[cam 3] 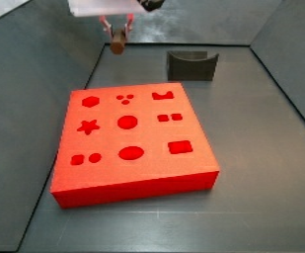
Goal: Pick up the hexagon object. Move up. Place the hexagon object on the fixture. Regrasp the hexagon object. Move to above the board. Insert the hexagon object.
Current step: Place the hexagon object on the fixture.
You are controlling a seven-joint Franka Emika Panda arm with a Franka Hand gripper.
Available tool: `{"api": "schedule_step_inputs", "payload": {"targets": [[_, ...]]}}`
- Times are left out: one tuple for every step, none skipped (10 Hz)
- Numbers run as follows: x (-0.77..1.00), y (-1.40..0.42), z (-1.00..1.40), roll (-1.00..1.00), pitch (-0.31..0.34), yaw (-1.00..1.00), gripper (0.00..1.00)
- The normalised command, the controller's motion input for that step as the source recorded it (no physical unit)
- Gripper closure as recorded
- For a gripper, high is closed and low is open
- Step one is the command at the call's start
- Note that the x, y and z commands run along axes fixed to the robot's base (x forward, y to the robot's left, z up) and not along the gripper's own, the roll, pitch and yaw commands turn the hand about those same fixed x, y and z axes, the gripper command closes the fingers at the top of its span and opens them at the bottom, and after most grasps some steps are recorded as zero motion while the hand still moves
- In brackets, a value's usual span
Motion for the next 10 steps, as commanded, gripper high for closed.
{"api": "schedule_step_inputs", "payload": {"targets": [[-0.03, 0.01, 1.0, 0.06, 0.044, -0.02, 1.0], [-0.03, 0.02, 1.0, 0.07, 0.049, -0.02, 1.0], [-0.03, 0.02, 1.0, 0.08, 0.052, -0.02, 1.0], [-0.04, 0.02, 1.0, 0.09, 0.055, -0.01, 1.0], [-0.03, 0.02, 0.84, 0.1, 0.06, 0.0, 1.0], [-0.02, 0.01, 0.7, 0.11, 0.065, 0.0, 1.0], [-0.01, 0.01, 0.52, 0.11, 0.075, 0.01, 1.0], [-0.01, 0.01, 0.42, 0.11, 0.08, 0.02, 1.0], [0.0, 0.01, 0.23, 0.11, 0.089, 0.02, 1.0], [1.0, 0.06, 0.02, -0.21, 0.367, -0.38, 1.0]]}}
